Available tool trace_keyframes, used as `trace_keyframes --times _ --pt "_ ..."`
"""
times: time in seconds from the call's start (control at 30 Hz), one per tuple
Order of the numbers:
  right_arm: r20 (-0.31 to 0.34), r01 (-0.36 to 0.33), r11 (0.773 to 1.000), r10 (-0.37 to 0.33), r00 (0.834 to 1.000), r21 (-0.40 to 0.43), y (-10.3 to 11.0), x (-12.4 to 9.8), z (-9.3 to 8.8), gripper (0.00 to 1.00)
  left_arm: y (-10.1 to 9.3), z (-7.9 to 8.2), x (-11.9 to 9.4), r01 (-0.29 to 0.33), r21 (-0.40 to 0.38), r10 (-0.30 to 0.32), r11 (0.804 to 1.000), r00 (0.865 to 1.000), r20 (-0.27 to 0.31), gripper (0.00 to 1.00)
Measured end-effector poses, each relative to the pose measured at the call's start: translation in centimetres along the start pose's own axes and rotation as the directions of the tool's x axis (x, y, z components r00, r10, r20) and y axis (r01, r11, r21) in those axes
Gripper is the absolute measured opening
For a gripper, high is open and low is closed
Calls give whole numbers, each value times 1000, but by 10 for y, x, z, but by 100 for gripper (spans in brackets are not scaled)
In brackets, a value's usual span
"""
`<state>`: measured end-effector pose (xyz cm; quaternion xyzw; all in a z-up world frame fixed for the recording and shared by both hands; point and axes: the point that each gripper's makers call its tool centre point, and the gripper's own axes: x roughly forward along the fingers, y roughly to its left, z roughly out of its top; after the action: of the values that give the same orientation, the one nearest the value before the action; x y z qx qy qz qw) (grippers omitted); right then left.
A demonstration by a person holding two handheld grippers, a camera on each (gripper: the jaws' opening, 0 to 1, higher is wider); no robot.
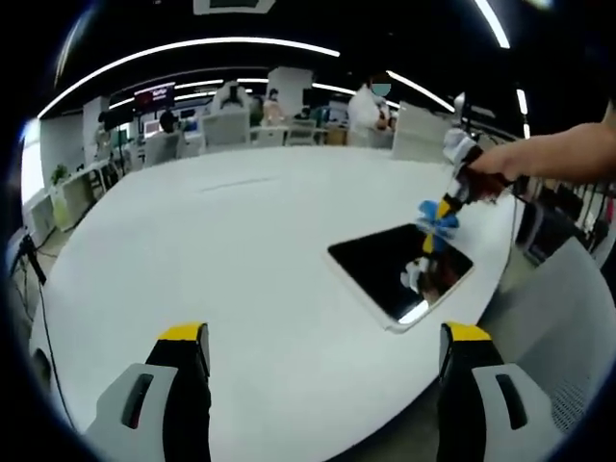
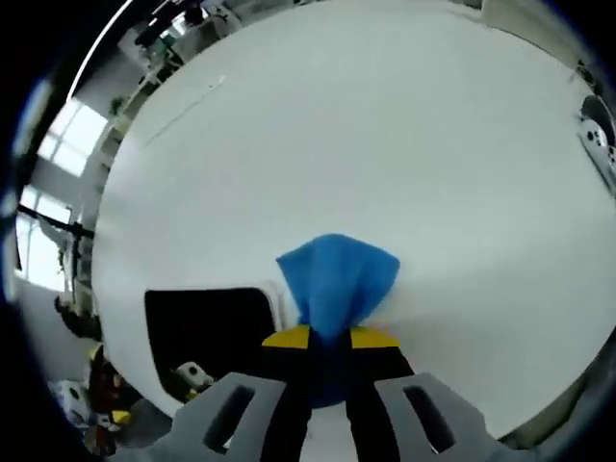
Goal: Wipe the mirror surface with the cleaning cloth until all visible marks leave the cleaned area.
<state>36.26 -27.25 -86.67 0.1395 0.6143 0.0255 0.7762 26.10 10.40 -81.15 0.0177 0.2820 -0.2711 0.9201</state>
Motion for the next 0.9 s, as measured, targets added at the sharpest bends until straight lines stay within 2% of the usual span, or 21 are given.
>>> trace_keyframes --times 0.1,0.2,0.73,0.9 --pt "2 12 1000 -12 1000 -9 5 0 2 7 -2 2 -1 5 4 -5 1000 1000 14 99" --pt "-12 6 1000 -6 1000 -24 11 0 0 7 2 -1 -1 -9 -14 9 1000 1000 -4 99" --pt "-10 11 998 -12 1000 -62 39 9 -2 7 0 0 -1 0 -16 0 1000 1000 3 99" --pt "-25 14 997 -16 1000 -78 50 13 -12 7 0 -1 -1 3 -16 -3 1000 1000 0 99"
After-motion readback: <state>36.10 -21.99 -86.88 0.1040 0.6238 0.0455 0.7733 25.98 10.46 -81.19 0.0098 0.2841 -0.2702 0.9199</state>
